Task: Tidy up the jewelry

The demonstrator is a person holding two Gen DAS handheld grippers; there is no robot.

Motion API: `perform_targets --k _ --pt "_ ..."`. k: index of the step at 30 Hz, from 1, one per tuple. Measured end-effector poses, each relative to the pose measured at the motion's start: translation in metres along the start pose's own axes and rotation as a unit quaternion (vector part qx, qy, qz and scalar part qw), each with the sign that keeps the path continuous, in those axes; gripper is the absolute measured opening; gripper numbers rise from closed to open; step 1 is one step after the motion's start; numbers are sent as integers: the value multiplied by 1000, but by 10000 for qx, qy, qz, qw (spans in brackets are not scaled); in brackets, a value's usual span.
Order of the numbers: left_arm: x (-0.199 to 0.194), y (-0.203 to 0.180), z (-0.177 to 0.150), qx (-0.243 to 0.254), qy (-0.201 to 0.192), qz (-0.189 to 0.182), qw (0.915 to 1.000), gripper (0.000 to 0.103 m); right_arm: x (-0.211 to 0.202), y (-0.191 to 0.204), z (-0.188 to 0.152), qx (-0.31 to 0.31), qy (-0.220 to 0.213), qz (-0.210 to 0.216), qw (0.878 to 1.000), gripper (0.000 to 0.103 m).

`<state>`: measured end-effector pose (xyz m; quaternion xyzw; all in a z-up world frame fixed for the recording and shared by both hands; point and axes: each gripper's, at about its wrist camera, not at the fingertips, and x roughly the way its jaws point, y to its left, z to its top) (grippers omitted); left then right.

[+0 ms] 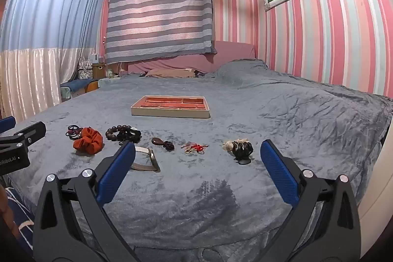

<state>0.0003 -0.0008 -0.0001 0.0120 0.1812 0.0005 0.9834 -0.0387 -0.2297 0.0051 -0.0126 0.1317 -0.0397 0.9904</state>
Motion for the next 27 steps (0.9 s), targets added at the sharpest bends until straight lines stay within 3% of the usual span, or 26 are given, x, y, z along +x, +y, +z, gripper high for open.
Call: perform_targets --k 27 --pt "-3 -2 1 6 -77 17 10000 99 -2 2 0 -3 2 -2 10000 99"
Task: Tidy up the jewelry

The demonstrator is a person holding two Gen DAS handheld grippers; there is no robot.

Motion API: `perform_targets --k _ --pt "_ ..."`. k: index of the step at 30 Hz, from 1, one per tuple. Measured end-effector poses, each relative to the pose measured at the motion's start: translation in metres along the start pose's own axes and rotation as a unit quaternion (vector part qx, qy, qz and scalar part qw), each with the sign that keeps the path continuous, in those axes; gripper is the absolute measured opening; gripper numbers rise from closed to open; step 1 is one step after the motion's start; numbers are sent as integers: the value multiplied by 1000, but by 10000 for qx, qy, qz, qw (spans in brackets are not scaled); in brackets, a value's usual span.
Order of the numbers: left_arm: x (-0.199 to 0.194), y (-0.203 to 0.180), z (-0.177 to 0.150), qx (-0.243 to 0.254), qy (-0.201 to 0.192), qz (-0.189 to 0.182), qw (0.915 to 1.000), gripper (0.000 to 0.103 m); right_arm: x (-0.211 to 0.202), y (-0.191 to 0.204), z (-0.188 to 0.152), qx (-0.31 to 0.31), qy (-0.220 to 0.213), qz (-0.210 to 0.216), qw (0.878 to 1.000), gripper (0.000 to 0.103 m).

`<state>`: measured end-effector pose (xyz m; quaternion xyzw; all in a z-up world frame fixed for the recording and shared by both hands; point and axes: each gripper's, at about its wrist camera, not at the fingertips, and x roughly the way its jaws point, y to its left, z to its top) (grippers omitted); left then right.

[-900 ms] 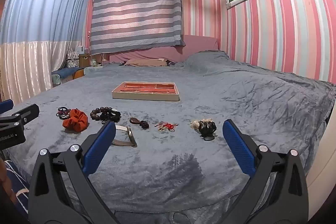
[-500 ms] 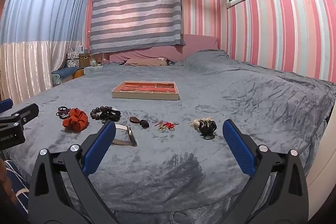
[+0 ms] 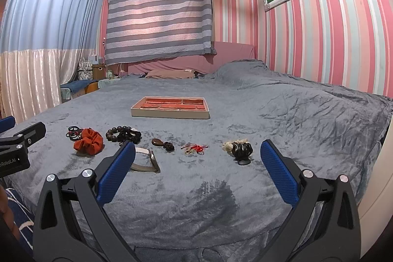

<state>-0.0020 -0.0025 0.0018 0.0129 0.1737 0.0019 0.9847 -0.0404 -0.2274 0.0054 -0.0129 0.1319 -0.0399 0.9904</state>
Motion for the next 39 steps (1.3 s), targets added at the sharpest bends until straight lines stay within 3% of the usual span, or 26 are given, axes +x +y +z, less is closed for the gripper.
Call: perform_targets --k 39 --pt "-3 -2 8 27 -4 -22 10000 99 -1 -1 5 -12 -3 3 10000 99"
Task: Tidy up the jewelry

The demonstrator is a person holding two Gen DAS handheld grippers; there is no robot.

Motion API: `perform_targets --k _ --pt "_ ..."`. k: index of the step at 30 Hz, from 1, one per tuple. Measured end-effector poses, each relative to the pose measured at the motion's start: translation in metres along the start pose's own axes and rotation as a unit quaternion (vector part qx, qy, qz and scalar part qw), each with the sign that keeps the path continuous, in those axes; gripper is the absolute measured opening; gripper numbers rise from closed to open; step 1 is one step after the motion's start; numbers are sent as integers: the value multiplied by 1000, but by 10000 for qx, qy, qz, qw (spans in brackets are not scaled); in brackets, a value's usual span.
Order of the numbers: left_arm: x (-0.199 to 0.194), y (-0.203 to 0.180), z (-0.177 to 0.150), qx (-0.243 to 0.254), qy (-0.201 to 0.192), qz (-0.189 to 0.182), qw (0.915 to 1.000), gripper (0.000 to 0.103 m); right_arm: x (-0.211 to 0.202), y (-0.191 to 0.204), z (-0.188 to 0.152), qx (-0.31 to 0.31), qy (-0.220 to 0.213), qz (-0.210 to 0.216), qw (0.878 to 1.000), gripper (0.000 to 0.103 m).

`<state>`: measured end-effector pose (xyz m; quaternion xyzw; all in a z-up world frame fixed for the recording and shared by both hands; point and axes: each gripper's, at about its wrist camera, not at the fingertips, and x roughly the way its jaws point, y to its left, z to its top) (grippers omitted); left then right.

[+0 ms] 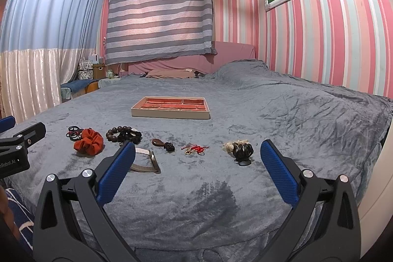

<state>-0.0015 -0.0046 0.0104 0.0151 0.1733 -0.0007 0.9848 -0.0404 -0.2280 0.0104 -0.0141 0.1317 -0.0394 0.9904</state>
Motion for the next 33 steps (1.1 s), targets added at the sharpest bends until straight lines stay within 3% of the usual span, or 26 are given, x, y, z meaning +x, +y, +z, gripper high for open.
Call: perform_targets --k 33 --pt "0 1 -2 -14 -12 0 10000 99 -1 -1 -2 12 3 -12 10000 99"
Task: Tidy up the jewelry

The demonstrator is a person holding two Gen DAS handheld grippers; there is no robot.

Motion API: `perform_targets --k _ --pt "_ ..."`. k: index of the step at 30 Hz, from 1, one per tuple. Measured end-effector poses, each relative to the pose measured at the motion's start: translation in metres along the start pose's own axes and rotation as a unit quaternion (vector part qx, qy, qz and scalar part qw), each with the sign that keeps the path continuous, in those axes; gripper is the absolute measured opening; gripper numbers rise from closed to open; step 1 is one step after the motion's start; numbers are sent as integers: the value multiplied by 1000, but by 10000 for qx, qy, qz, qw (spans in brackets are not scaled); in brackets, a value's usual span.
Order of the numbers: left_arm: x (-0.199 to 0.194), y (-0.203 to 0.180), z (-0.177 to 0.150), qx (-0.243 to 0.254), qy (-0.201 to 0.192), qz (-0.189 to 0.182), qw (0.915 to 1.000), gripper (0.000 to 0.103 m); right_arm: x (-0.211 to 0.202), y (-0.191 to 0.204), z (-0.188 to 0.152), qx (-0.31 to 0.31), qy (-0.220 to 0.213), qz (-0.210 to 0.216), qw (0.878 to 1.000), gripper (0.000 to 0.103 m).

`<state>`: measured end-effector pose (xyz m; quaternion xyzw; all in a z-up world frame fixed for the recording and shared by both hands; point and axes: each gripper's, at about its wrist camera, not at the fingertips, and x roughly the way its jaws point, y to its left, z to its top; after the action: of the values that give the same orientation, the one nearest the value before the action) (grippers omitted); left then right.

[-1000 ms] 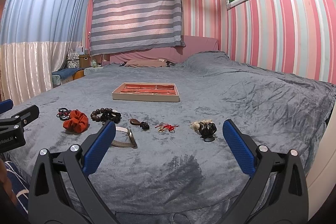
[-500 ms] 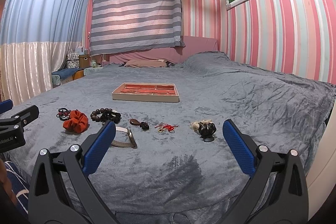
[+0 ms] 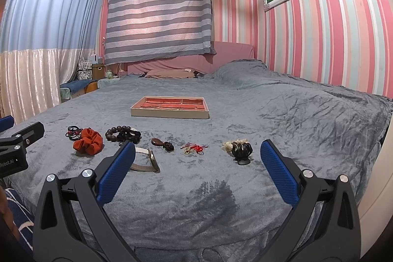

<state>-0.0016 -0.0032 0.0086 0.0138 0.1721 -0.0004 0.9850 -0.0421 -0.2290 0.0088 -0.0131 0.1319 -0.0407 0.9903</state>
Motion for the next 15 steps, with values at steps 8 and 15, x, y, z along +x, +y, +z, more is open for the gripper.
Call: perform_targets --k 8,15 --pt "-1 0 0 15 -45 -12 10000 99 2 -1 -3 15 58 -15 10000 99" --pt "4 2 -4 77 -15 2 10000 99 9 -1 -7 -37 130 -96 9999 99"
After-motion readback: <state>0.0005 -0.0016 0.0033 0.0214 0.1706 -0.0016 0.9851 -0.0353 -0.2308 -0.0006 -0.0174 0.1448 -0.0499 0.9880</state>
